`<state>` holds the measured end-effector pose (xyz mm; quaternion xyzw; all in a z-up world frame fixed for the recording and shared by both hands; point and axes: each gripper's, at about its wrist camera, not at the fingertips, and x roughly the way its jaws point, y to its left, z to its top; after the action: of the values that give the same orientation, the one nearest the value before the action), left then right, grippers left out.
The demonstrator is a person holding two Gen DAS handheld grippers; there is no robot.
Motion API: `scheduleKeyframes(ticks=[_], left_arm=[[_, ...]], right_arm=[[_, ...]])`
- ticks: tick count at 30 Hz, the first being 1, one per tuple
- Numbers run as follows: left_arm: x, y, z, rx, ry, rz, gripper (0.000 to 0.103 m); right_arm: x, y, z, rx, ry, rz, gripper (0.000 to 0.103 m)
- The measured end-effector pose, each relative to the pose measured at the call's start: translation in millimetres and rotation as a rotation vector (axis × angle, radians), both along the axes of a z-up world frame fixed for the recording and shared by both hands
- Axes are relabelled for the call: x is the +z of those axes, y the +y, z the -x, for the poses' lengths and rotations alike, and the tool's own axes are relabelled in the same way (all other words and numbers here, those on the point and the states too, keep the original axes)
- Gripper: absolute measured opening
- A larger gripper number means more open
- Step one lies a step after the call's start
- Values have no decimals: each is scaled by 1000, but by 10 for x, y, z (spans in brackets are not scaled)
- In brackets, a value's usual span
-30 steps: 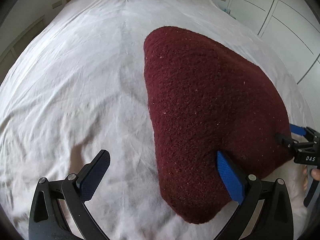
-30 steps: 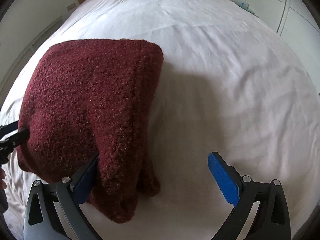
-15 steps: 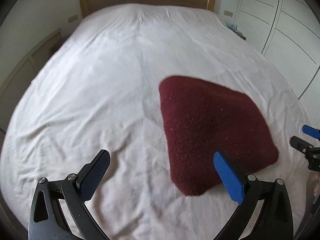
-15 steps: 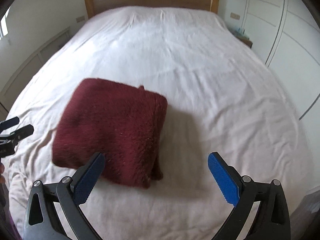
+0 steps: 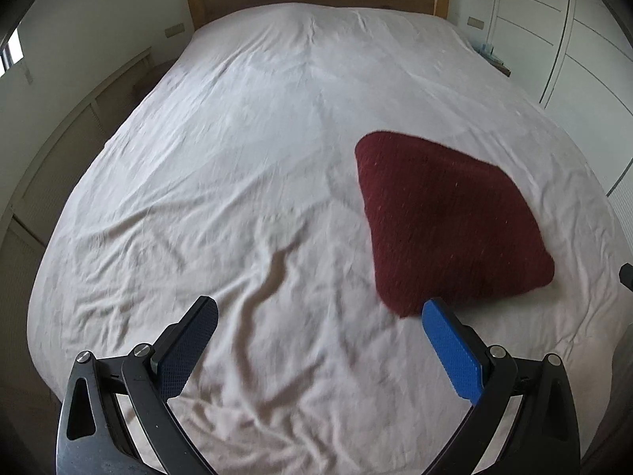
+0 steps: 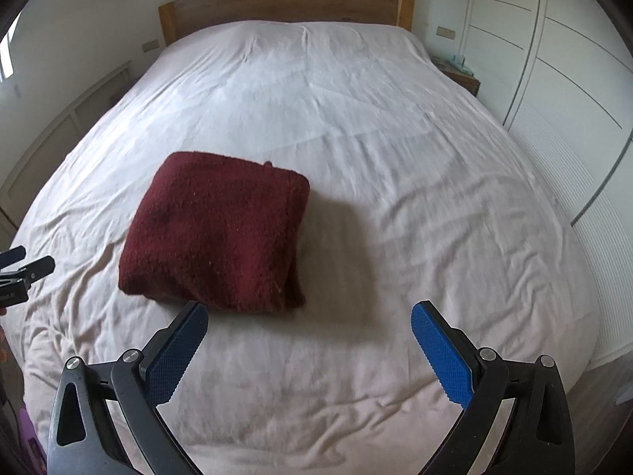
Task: Fold small clothes
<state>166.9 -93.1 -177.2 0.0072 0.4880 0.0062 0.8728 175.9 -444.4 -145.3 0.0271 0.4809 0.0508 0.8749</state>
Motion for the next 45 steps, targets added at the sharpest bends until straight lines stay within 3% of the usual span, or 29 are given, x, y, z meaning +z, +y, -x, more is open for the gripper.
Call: scheduleKeyframes(ticks=[15, 45], left_arm=[[-45, -13, 60, 27, 20, -10, 102], [39, -64, 74, -26, 25, -15, 102]], right_arm=[[-19, -11, 54, -9, 11, 7, 102], [65, 80, 85, 67, 4, 27, 102]])
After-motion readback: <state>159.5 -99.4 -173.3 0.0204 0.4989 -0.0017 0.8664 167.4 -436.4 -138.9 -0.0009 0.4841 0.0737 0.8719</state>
